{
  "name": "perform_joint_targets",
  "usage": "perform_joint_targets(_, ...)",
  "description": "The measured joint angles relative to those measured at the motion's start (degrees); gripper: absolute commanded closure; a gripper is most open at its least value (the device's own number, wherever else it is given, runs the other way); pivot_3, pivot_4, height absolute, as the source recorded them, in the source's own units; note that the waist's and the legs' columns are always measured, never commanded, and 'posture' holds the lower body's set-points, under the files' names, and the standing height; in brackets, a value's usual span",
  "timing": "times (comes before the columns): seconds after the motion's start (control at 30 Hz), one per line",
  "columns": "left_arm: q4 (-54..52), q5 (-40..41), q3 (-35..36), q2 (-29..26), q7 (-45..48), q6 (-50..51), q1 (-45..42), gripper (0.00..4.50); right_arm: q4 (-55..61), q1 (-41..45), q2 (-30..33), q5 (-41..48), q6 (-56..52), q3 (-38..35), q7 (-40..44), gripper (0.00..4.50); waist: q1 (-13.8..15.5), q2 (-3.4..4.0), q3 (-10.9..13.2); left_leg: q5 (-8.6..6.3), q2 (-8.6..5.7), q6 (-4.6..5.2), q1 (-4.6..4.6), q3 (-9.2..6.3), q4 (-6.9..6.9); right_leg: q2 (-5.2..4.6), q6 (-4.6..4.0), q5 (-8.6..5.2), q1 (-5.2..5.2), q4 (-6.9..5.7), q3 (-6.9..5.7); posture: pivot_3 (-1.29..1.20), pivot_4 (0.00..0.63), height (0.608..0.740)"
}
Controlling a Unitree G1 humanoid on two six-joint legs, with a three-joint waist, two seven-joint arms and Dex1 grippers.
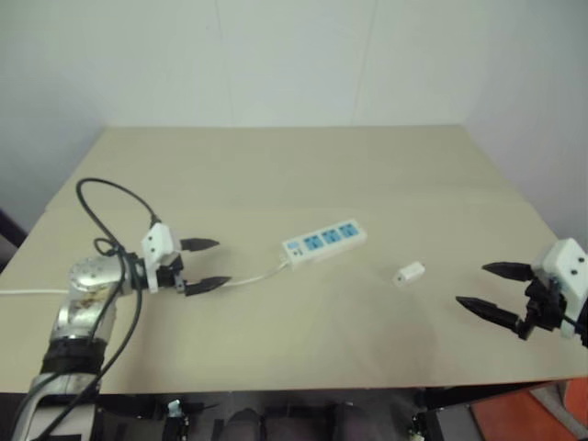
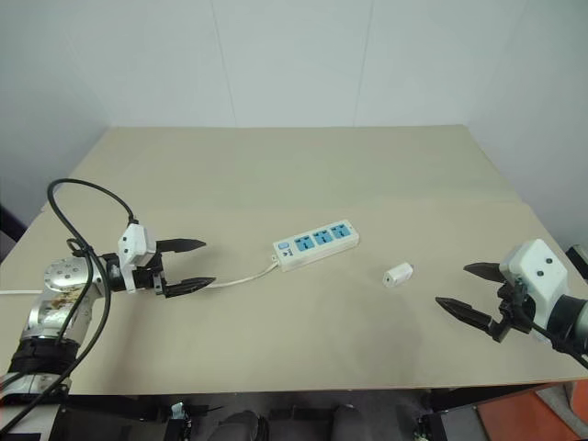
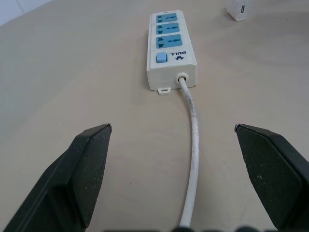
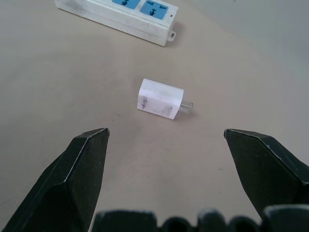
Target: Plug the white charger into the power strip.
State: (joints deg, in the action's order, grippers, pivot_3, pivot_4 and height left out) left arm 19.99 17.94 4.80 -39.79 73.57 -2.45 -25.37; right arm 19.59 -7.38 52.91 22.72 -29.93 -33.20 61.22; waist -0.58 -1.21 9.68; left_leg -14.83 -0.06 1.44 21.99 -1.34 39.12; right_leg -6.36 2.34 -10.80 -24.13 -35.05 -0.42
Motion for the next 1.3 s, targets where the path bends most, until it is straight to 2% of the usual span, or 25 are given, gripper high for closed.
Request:
perform_joint_targets(0.53,4.9,-0.1,-1.6,2.8,0.0,-2.5,-3.6,0.04,0.2,-0.6,0.0,0.0,1.1,1.1,-0.6,0.00,0.1,0.00,0.0,0.00,-0.01,0.00,0.00,0.01,0.01,0.00,0.00,0.00,0.01,-0.01,0.00,0.00,0.150,0.740)
perform_joint_targets(0.8,25.8,-1.4,-2.3,15.3,0.1,-13.5,-14.2,0.04,4.6,1.2,0.0,1.1,1.1,2.4,-3.3,0.00,0.9,-0.06,0.0,0.00,-0.04,0.00,0.06,-0.01,0.07,0.00,-0.01,0.02,0.05,0.04,-0.05,0.00,0.150,0.740)
perform_joint_targets(1.03,42.8,-3.3,-2.1,24.5,0.1,-21.9,-23.9,0.04,12.8,7.8,-3.3,1.7,-2.0,10.6,-11.3,0.00,0.9,-0.10,0.0,0.00,-0.05,0.01,0.12,-0.03,0.10,-0.01,-0.01,0.02,0.02,0.03,-0.07,0.00,0.150,0.740)
perform_joint_targets(1.17,48.3,-6.7,-2.5,26.7,-1.9,-26.1,-25.8,0.04,17.2,9.8,-6.0,2.2,-4.3,16.0,-16.1,0.00,0.9,-0.12,0.0,0.00,-0.05,0.01,0.17,-0.04,0.10,-0.01,-0.01,0.02,-0.01,0.06,-0.09,0.00,0.150,0.740)
perform_joint_targets(1.3,51.3,-9.7,-2.6,26.9,-3.6,-27.6,-26.6,0.04,17.9,10.7,-6.5,2.1,-5.8,17.8,-19.4,0.00,1.1,-0.12,0.0,0.00,-0.06,0.01,0.20,-0.05,0.11,-0.02,-0.01,0.02,-0.03,0.06,-0.11,0.00,0.150,0.740)
